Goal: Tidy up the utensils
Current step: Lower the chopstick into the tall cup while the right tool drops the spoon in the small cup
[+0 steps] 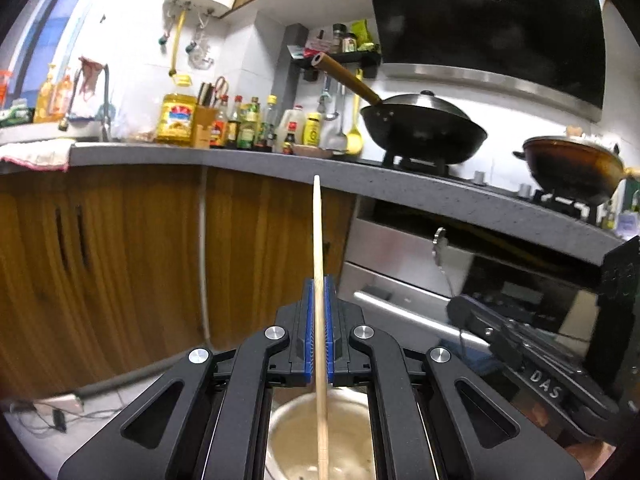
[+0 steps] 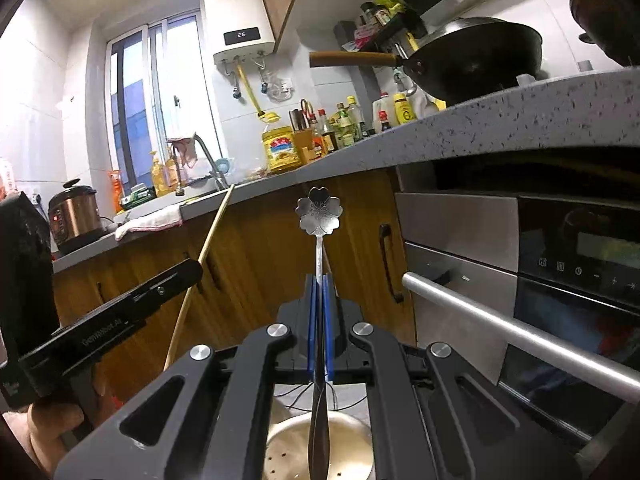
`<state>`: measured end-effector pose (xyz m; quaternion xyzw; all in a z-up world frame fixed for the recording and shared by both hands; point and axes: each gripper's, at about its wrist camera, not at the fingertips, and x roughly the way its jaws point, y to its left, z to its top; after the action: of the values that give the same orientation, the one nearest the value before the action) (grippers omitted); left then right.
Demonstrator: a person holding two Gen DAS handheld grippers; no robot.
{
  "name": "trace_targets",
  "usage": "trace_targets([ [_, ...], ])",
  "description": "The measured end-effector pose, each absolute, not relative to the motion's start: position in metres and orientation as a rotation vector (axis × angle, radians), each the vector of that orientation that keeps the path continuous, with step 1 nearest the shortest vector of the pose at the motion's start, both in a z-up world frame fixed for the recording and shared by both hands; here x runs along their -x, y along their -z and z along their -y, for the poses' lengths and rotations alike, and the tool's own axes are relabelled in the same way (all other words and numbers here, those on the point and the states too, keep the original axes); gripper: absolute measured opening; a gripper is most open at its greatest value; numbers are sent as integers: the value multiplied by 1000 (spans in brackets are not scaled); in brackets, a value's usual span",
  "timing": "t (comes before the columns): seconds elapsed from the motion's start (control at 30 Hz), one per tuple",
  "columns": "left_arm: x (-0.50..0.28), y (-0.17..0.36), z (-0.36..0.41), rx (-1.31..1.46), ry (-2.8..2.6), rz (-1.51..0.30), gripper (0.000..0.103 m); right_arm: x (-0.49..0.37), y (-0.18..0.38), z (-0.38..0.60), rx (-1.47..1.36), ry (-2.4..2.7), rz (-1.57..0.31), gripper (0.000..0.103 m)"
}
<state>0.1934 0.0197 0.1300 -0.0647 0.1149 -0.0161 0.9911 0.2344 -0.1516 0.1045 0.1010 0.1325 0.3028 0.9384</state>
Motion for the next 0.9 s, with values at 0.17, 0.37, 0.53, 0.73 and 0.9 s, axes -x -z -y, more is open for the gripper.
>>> trace_targets([
  [0.17, -191, -114, -25, 135, 17, -196, 5, -237, -86, 144, -149, -627, -309, 3],
  [0.37, -164, -107, -23, 128, 35, -204, 5, -222, -75, 152, -116, -646, -326, 3],
  [0.53, -146, -88, -19, 133, 7, -262, 5, -205, -67, 163, -97, -657, -347, 3],
  [0.73, -129, -81, -17, 128, 18, -284, 5, -188, -59, 171, -77, -662, -376, 3],
  [0.9, -124, -78, -19, 138, 22, -282, 5, -178, -56, 178, -68, -654, -383, 3],
])
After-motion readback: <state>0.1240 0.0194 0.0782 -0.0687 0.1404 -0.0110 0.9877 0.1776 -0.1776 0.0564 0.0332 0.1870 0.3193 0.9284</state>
